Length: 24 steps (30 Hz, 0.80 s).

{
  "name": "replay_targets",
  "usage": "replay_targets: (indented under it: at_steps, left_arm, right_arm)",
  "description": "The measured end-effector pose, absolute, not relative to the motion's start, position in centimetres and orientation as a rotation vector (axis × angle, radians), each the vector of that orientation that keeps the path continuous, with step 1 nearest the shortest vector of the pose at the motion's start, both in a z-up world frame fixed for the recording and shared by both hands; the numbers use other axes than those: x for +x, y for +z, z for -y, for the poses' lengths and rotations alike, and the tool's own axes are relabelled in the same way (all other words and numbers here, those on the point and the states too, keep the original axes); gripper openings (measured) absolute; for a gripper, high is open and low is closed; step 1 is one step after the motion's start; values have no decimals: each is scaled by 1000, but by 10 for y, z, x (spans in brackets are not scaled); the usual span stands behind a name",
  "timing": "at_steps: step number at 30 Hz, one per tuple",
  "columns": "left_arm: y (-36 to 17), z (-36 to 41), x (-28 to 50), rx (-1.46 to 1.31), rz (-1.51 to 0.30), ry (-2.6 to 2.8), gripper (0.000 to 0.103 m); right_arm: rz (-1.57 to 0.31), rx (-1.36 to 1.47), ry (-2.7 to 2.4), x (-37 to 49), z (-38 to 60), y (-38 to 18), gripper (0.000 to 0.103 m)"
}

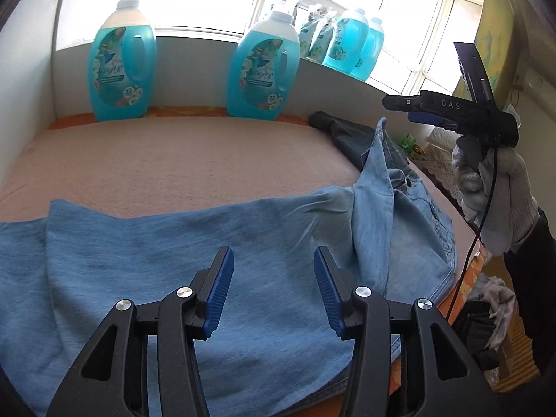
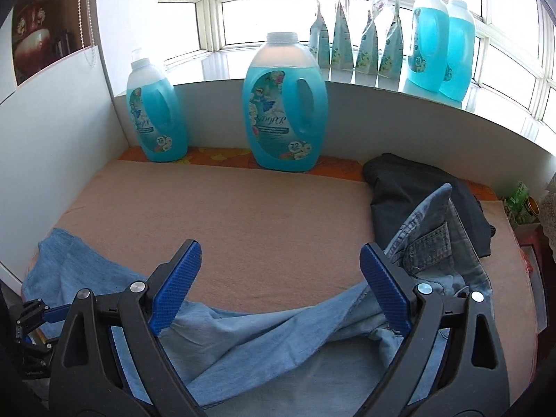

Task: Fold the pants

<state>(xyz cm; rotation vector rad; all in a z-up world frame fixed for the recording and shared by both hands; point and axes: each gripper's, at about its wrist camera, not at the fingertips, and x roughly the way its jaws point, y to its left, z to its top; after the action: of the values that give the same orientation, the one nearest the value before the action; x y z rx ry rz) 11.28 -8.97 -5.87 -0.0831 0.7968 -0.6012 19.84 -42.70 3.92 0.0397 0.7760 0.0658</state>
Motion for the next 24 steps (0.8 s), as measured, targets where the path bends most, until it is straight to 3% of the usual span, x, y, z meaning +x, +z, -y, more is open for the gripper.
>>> replay_targets:
  at_steps: [11,13,15,24]
  left_arm:
    - [-77,193,113,23,-887,-822,47]
    - [-78,208,111,58,-894,-855,47]
    - [-80,221,109,100,-896,-871,54]
    - [-96,239,119,207,-938,-862,54]
  right_arm:
    - [-902,213,-144,246,545,19,94]
    - [-925,245,-167,259,555,14,94]
    - [-950,252,-181,275,559,8,94]
    - [-1063,208,-275,329,567,-26,89]
